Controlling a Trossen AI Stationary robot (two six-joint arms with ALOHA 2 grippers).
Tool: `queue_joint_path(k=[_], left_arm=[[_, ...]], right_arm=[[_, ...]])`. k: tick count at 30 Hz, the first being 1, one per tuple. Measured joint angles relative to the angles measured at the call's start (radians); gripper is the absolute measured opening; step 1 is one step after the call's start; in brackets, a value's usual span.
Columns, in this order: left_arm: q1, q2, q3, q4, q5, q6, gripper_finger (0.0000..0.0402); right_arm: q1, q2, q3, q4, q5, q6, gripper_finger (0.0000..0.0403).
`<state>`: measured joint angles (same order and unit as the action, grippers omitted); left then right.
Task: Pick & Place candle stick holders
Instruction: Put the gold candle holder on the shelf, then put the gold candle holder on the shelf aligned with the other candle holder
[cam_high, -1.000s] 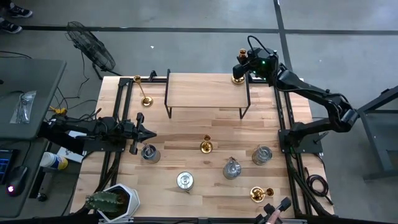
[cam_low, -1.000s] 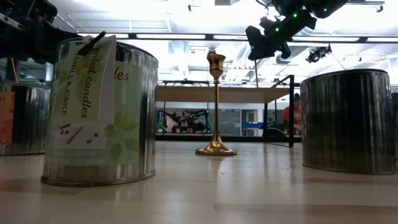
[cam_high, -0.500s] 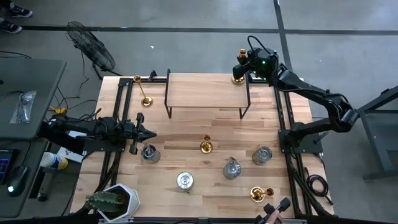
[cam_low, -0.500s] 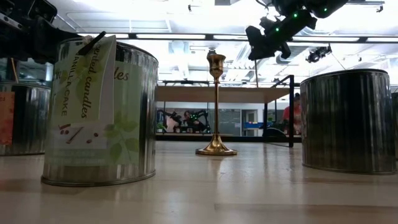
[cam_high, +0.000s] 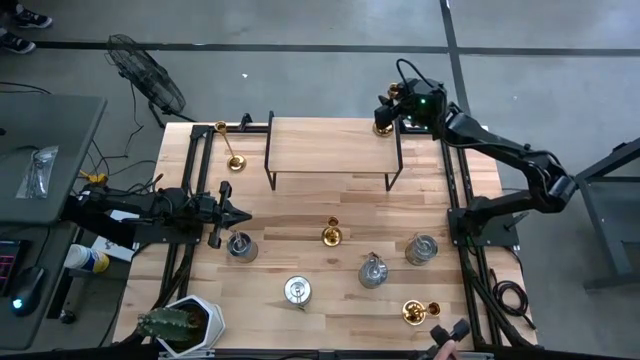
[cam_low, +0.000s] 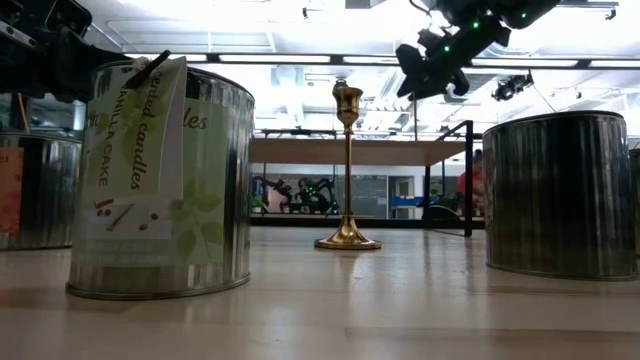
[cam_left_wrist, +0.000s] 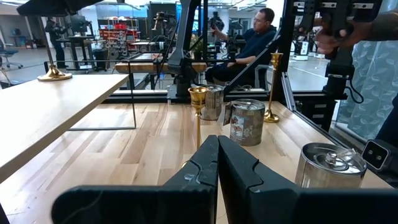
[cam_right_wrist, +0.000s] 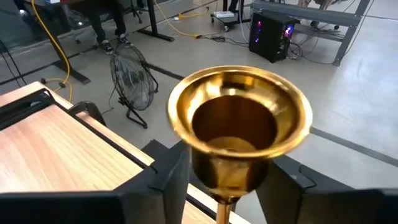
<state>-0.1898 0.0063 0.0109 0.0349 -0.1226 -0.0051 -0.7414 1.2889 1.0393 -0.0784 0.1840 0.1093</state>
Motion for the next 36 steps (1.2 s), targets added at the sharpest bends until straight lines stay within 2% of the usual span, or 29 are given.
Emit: queue_joint_path(k=[8, 15, 21, 24, 29, 36], left_arm=[[0.0, 0.0, 0.0, 0.0, -0.003, 0.0, 0.0], [0.0, 0.0, 0.0, 0.0, -0.003, 0.0, 0.0], [0.0, 0.0, 0.0, 0.0, -0.003, 0.0, 0.0], [0.0, 0.0, 0.0, 0.0, -0.003, 0.0, 0.0], [0.0, 0.0, 0.0, 0.0, -0.002, 0.0, 0.0], [0.0, 0.0, 0.0, 0.0, -0.001, 0.0, 0.0]], right_arm=[[0.02, -0.002, 0.0, -0.032, 0.026, 0.003, 0.0192], [0.029, -0.002, 0.001, -0.067, 0.029, 0.054, 0.0239], [0.054, -0.024, 0.001, -0.14, 0.104, 0.051, 0.0277], [0.067, -0.06, 0.001, -0.207, 0.144, 0.047, 0.0286], [0.118, -0.138, 0.002, -0.346, 0.147, 0.045, 0.0287], [0.242, -0.275, 0.002, -0.603, 0.061, 0.053, 0.0286]])
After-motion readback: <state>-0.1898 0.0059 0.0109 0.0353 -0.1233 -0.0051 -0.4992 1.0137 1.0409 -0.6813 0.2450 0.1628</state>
